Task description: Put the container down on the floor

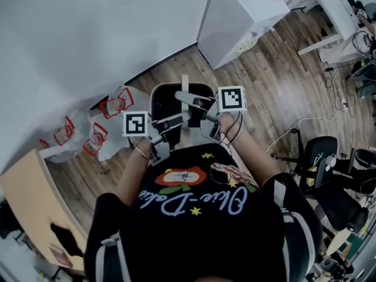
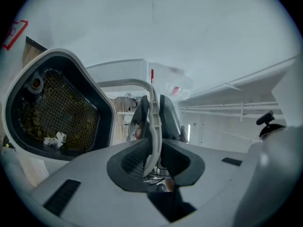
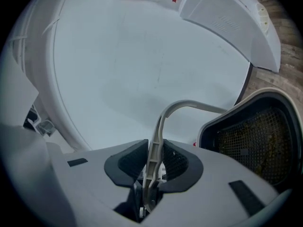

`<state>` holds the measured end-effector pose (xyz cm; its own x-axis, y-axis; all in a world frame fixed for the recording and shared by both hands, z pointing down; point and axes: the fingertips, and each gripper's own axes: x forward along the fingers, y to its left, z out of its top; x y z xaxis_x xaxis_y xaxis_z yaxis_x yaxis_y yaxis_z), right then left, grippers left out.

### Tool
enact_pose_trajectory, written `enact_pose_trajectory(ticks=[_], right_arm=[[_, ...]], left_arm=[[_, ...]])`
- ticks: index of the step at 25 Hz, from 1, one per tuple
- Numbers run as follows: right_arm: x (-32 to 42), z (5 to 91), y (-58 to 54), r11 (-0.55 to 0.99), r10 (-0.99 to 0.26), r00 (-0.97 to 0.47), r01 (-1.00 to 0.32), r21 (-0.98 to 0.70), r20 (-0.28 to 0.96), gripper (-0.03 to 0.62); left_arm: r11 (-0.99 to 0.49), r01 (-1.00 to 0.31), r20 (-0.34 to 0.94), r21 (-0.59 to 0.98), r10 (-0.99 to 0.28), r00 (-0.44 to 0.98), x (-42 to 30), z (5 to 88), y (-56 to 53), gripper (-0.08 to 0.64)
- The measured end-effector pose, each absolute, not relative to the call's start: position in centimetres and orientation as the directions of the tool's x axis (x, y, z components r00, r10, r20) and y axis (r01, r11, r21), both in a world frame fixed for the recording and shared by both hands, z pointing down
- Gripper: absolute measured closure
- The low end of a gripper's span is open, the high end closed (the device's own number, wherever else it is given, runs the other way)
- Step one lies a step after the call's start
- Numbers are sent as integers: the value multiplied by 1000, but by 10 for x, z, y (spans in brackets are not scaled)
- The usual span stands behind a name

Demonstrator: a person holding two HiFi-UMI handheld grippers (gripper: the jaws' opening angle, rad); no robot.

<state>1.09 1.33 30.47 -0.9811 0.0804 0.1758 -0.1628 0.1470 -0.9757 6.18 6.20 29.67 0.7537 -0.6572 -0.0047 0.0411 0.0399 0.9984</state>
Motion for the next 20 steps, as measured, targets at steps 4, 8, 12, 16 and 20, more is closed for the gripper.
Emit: enact_pose_trajectory(ticks=[4,8,12,16,20], right_arm=[[5,306,-14,156,162,-970,-154,-976,179,511],[7,306,-50,161,229,-957,-142,-977,177,511],[11,307,-82,167,272,-945,-138,-976,180,511],[13,310,-91,173,309,-933,-136,-976,185,511],[14,315,-97,188,347,-917,-139,-972,198,511]], left_arm=[[32,22,7,999,-715,699,59,297,30,485],[51,33,18,998,-761,648,64,297,-10,485],[61,35,27,998,-793,609,69,299,-45,483],[59,24,34,998,-810,585,72,303,-56,483],[57,29,32,998,-834,550,74,306,-64,482]])
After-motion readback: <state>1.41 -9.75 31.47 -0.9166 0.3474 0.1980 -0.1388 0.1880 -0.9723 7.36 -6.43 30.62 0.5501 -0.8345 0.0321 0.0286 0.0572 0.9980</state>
